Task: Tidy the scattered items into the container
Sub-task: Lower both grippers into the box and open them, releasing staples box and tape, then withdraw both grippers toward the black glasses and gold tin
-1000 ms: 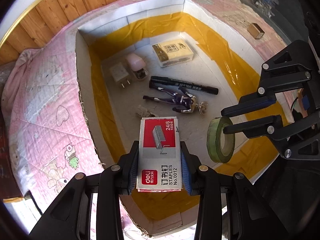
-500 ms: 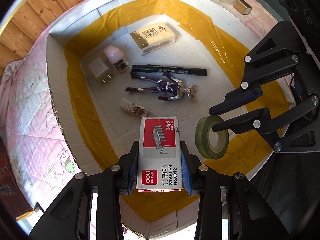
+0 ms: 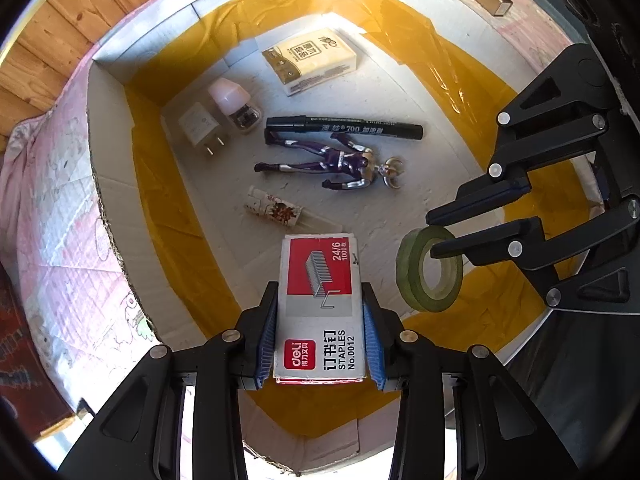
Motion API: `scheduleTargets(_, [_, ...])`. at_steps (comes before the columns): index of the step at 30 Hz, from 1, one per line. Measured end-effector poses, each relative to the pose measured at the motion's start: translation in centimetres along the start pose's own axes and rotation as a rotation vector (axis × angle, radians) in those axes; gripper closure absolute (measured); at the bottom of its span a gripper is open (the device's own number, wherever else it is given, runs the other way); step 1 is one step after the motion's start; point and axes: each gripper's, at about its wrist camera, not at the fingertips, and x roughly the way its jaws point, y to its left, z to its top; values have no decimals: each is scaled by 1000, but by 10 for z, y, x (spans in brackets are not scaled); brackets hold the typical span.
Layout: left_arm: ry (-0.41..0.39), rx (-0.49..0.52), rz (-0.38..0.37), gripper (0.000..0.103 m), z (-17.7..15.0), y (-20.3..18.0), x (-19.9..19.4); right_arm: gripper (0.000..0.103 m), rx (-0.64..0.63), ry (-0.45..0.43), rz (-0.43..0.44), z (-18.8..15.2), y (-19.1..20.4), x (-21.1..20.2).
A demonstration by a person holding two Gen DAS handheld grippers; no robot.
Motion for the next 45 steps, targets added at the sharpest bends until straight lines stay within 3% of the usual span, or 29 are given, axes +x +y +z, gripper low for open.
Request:
scheduleTargets(9, [8,-25,8,51,-3,-2,-6,85,55,-3,38,-5,-8,-2])
scheduleTargets(23, [-33,-84,25,51,-10,-4,-31,85,119,-118,71,-21,-19,-39])
scheduleTargets(33, [-178,-117,61,51,-3,-26,-72,84,198,-314,74,-43,-30,-82])
scheduleTargets(38, [-268,-169,112,51,0,-38,-91,84,217,-453,69,-56,-31,-110])
scheduleTargets(40, [-295,-188,118,51,-1,-42,-97,78,227,-491,73,-61,-32,-119])
scheduleTargets(45, [-357,-213,141,51,-4,-56,-109,74,254,-570,72,-76,-37,-138])
